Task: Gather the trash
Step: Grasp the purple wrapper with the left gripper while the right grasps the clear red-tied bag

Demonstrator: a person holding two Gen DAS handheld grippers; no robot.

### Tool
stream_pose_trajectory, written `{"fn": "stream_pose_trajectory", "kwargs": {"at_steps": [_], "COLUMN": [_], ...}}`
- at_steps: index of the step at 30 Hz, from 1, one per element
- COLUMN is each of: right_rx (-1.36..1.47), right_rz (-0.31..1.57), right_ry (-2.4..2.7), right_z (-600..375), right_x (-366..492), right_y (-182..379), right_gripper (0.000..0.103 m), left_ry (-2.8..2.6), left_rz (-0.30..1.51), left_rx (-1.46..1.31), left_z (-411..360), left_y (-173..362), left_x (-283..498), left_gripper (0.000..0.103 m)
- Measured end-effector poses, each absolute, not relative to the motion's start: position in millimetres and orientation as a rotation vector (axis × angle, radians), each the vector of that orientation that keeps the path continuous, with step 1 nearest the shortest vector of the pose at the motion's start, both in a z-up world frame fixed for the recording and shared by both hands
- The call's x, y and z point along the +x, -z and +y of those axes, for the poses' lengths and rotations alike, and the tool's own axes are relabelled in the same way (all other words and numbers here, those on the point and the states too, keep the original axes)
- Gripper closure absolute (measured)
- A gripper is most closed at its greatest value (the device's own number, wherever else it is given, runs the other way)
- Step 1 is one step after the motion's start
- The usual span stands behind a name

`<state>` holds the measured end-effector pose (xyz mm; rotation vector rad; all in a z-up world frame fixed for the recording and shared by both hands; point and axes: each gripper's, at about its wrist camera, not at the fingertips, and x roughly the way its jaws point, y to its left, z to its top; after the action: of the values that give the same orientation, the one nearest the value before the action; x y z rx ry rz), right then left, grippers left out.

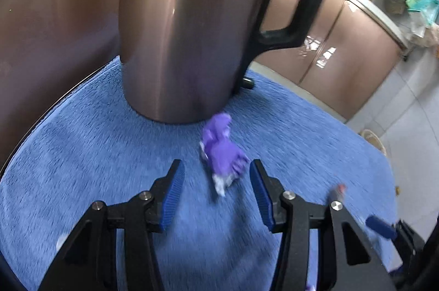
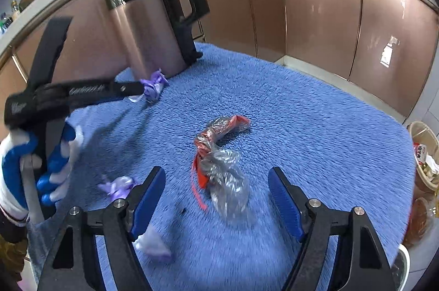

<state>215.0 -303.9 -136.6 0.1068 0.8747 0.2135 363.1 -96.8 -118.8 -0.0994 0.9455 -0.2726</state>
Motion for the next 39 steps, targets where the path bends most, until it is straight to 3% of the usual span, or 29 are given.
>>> {"fn": "stream_pose_trajectory", "kwargs": {"at_steps": [4,7,13,39], "right_rx": [0.099,0.091,0.081,0.187], "right_rz": [0.899,0.901,0.916,0.798], "right_ry": [-0.225,-0.234,-0.222,-0.170], "right_z": [-299,-296,-295,-311], "right_x": [228,230,227,111], "right_y": [151,152,153,98], "right_gripper": [0.045,0.060,0.089,0.093], "left_ry": [0.284,0.293,0.331,0.427], "left_rz": [0.959,0.969,0.959,0.816], "left_rx": [-0.116,-0.101,-0.116,-0.082], "left_z": [-102,-109,-108,-65], "left_y": [132,139,142,59], "left_x": [376,377,367,221], "left_gripper": [0.056,0.072,0.079,0.080]}}
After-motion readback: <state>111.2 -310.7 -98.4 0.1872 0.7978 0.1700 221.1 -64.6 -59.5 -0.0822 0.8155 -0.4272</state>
